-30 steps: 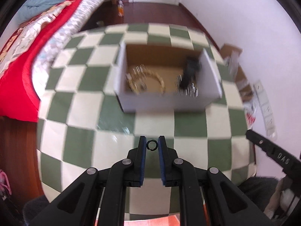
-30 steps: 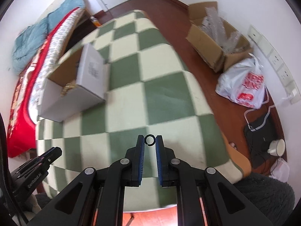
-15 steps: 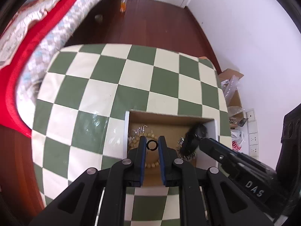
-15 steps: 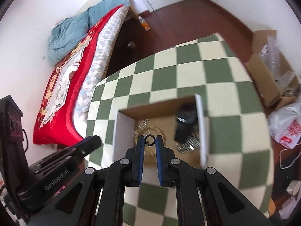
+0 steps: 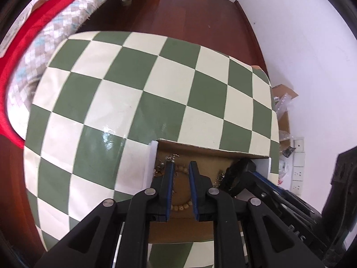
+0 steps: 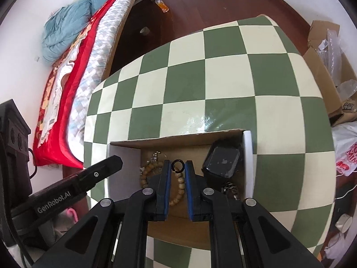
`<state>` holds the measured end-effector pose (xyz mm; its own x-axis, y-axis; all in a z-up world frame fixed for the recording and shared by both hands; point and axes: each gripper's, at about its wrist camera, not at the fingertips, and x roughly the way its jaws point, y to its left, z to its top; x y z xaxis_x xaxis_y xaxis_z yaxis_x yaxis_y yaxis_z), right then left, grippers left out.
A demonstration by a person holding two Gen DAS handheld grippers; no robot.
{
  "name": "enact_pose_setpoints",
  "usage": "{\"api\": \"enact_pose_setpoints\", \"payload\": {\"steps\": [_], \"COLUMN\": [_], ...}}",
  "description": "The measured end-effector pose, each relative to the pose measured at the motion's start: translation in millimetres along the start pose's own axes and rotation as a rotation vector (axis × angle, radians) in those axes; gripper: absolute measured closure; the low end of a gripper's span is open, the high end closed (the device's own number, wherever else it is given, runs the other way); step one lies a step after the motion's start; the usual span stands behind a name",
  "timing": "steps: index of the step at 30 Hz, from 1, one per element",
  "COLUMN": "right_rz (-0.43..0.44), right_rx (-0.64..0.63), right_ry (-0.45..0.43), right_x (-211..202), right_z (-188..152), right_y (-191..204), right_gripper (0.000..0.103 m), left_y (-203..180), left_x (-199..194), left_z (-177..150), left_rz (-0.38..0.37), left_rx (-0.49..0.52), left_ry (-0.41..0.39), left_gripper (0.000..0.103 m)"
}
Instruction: Organize jewelry
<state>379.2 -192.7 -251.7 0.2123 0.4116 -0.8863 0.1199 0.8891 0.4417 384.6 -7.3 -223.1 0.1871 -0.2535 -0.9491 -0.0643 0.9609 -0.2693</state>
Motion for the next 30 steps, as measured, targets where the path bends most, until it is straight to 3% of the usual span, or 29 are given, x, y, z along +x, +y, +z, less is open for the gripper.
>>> {"api": "enact_pose_setpoints", "payload": {"steps": [2,4,6,8,9,10,11,13,17,21,30], "right_rz": [-0.016,-0.026,-0.037,-0.060,-0.078,-0.109,-0.144,-0.217,-0.351,-0.404,-0.419], "right_rx": [-0.004,-0.003,-0.001,0.000,-0.004,-0.017,-0.025,-0.056,-0.111,-0.126,-0.139], "right_ry": [-0.015,-0.028,-0.036,-0.049,-0.054,-0.063,-0.066,-0.074,-0.072,-0.052,-0.100], "right_x": [-5,-9,-14,-20,-23,-27,-30,-34,-35,-30,-58], "right_z": [0,0,1,0,-2,-4,-6,-13,-35,-57,-93], "right_y": [0,0,-1,-1,-1,0,1,3,4,1,10], "right_gripper": [0.082,0.059,0.056,0.056,0.056,0.048,0.042,0.016,0.002,0.000,0.000], "left_y": [-1,0,2,4,5,6,8,13,22,24,15], "left_x": [-4,-13,-22,-32,-36,-40,-43,-49,-54,-56,-87], "left_z": [2,2,1,-1,-3,-6,-9,-18,-43,-66,-112], "left_rz": [0.023,0.024,0.047,0.074,0.097,0.121,0.150,0.203,0.284,0.345,0.352], "left_rx": [0.005,0.001,0.007,0.015,0.020,0.027,0.035,0.046,0.055,0.074,0.097], "left_ry": [-0.012,-0.049,-0.073,-0.108,-0.124,-0.140,-0.160,-0.189,-0.248,-0.265,-0.320], "left_gripper": [0.053,0.045,0.041,0.016,0.010,0.005,0.005,0.003,0.001,0.001,0.001]}}
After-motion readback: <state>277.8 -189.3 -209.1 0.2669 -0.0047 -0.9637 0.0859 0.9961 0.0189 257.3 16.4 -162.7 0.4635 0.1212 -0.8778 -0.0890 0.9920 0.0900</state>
